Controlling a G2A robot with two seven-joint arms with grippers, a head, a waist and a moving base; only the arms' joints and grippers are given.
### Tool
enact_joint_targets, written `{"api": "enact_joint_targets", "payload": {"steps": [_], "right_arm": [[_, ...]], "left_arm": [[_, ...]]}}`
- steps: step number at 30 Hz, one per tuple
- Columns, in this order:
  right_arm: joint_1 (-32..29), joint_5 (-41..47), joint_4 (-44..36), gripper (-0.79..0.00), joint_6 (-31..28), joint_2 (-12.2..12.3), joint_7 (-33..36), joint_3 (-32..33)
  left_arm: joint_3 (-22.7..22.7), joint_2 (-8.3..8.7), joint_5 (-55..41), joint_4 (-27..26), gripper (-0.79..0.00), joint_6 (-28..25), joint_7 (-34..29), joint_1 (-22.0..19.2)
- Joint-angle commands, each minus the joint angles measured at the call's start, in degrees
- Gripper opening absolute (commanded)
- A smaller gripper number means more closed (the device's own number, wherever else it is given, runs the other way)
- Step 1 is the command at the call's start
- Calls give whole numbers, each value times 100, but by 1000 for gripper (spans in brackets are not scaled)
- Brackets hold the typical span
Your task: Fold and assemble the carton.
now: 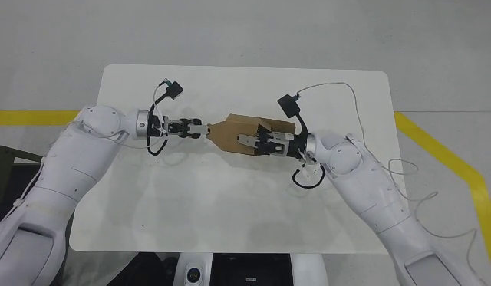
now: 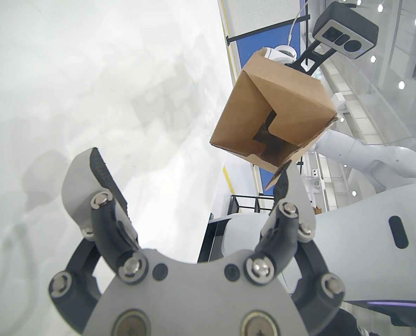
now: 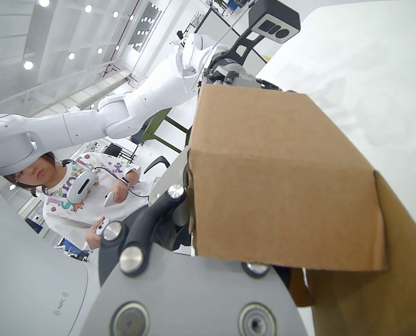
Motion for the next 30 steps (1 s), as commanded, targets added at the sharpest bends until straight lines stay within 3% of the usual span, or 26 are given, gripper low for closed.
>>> {"api": "enact_joint_targets", "payload": {"steps": [1, 30], "right_arm": [[8, 44, -6, -785, -16, -11, 1, -31], [298, 449, 385, -785, -510, -238, -65, -456]], "left_arm": [[-7, -12, -12, 6, 0, -7, -24, 2], [-181, -93, -161, -340, 0, 65, -320, 176]]}}
